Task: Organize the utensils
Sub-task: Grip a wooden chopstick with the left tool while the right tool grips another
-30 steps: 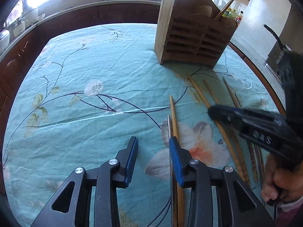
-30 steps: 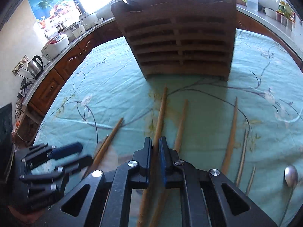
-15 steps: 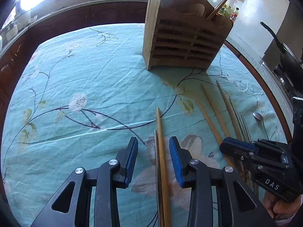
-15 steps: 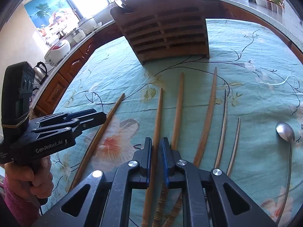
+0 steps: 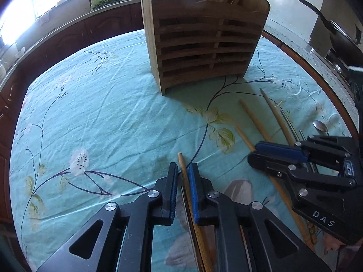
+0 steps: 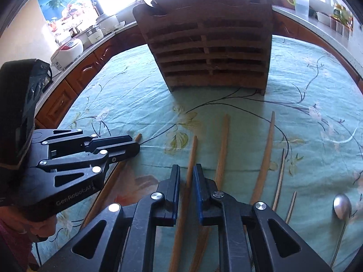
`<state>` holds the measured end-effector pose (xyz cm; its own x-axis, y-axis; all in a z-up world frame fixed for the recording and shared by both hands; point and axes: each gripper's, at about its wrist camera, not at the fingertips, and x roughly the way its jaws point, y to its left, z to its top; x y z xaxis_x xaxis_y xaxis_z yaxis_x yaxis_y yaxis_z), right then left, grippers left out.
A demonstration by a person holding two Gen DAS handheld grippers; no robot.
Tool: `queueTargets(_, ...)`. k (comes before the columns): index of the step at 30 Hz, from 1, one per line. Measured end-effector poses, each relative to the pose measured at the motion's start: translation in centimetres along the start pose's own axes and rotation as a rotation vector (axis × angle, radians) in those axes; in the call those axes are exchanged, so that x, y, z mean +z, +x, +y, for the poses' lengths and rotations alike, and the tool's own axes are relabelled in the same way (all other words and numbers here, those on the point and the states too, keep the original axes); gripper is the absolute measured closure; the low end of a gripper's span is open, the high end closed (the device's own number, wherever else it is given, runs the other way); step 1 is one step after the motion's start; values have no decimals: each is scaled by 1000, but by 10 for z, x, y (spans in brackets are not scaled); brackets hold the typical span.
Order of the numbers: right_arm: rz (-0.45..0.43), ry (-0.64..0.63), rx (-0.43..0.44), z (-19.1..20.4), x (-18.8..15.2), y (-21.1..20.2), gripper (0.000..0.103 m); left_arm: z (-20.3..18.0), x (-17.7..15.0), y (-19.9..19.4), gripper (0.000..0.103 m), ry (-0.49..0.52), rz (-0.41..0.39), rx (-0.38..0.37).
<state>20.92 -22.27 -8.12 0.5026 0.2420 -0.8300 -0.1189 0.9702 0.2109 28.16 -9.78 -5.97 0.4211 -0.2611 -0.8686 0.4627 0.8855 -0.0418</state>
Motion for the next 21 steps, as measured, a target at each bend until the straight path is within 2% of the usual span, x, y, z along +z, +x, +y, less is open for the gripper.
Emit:
queueTargets(3, -12, -69, -45, 8, 4, 5, 90, -1, -1, -2, 98, -4, -7, -10)
queueTargets(6, -9, -100, -91, 14, 5, 6, 96, 6, -3, -7, 99, -40, -12, -37)
queueTargets(10, -21, -46, -17, 9, 4, -12, 98, 10, -9, -35, 100, -66, -67, -63)
queueTargets(17, -175, -1, 65, 8, 3, -88, 98, 17, -20, -117, 100, -88, -226, -117)
queueTargets(21, -232, -6, 73, 12, 1, -122, 98, 24, -31, -155, 100, -103, -290, -138)
